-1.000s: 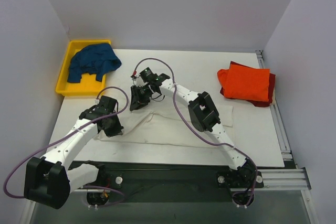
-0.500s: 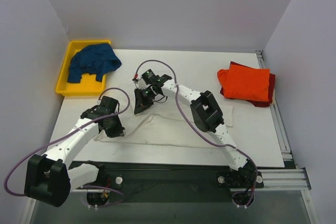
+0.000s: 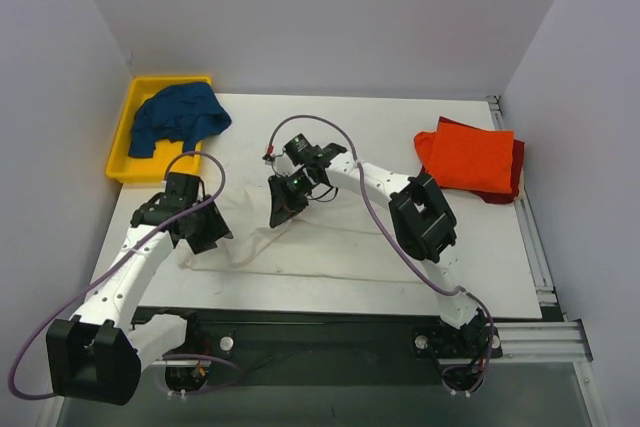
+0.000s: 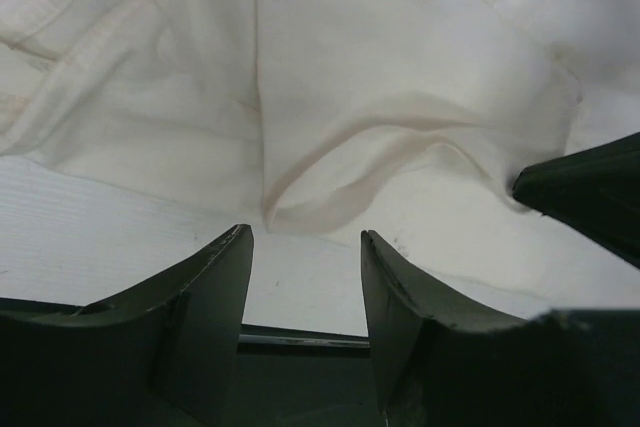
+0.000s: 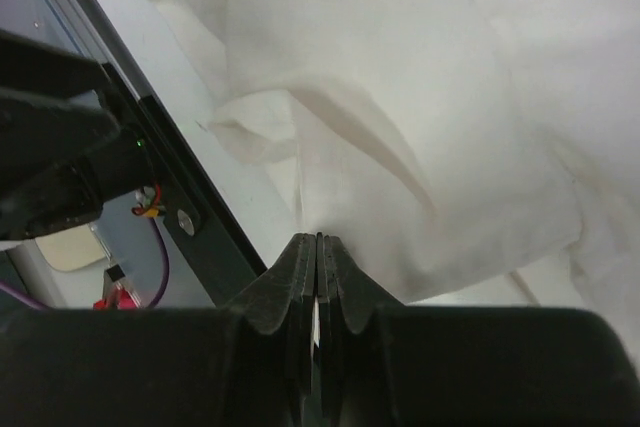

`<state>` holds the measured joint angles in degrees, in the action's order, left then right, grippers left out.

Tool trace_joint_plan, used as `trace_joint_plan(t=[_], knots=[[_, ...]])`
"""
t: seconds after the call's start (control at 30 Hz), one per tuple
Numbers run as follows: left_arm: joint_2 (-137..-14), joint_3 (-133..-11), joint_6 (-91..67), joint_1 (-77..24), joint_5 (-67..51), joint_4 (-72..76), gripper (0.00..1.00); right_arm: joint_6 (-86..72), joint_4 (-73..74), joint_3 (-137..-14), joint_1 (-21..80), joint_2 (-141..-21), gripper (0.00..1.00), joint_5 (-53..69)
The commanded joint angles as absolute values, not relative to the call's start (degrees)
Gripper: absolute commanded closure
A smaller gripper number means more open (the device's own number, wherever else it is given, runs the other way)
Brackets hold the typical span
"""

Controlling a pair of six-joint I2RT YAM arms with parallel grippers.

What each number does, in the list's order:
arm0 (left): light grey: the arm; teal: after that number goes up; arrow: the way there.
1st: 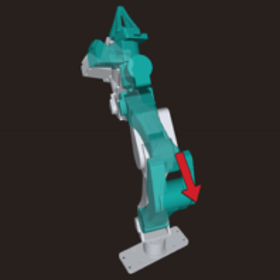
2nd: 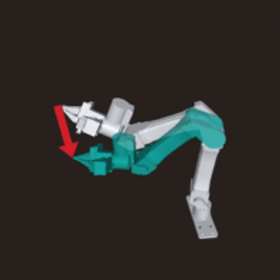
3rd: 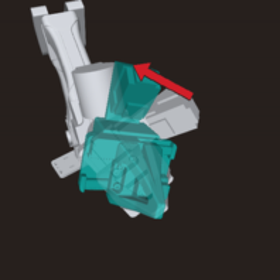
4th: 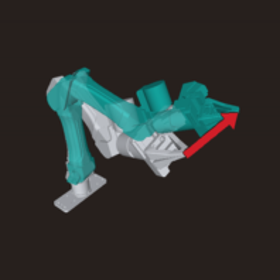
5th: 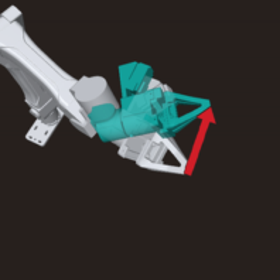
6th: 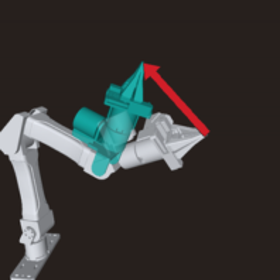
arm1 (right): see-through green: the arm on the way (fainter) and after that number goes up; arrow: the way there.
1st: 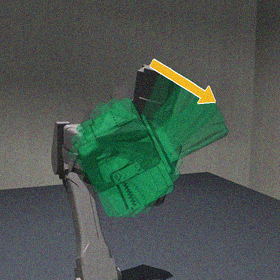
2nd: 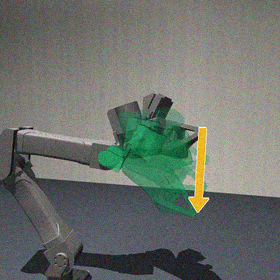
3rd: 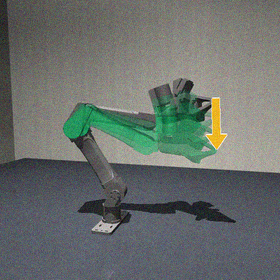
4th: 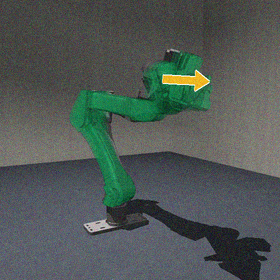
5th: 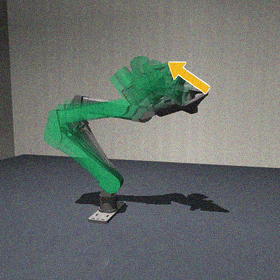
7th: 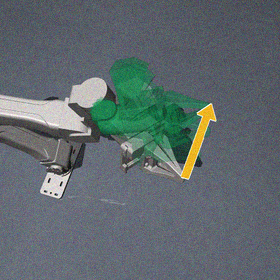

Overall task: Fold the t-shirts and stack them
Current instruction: Fold the other side of the tshirt into a rectangle

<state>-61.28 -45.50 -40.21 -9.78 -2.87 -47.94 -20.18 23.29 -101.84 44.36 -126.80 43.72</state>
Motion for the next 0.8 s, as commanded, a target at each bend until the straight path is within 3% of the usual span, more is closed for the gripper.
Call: trace_joint_plan(t=[0.0,0.43,0.63,0.77], knots=[[-62.40,-48.25,-38.23,-7.74,-4.57,-46.50,0.43,-17.15,24.96,-97.13,44.74,-122.09,1.00,45.35],[-69.16,-51.24,-36.12,-0.27,-7.11,-39.30,0.41,-12.75,27.07,-89.83,44.65,-119.09,1.00,41.05],[-74.69,-53.78,-35.68,4.83,-9.32,-34.73,0.41,-10.81,28.91,-90.09,44.74,-118.04,0.80,39.47],[-78.30,-56.77,-35.77,5.18,-8.27,-31.30,0.41,-9.93,30.67,-89.13,44.39,-115.06,0.58,37.80]])
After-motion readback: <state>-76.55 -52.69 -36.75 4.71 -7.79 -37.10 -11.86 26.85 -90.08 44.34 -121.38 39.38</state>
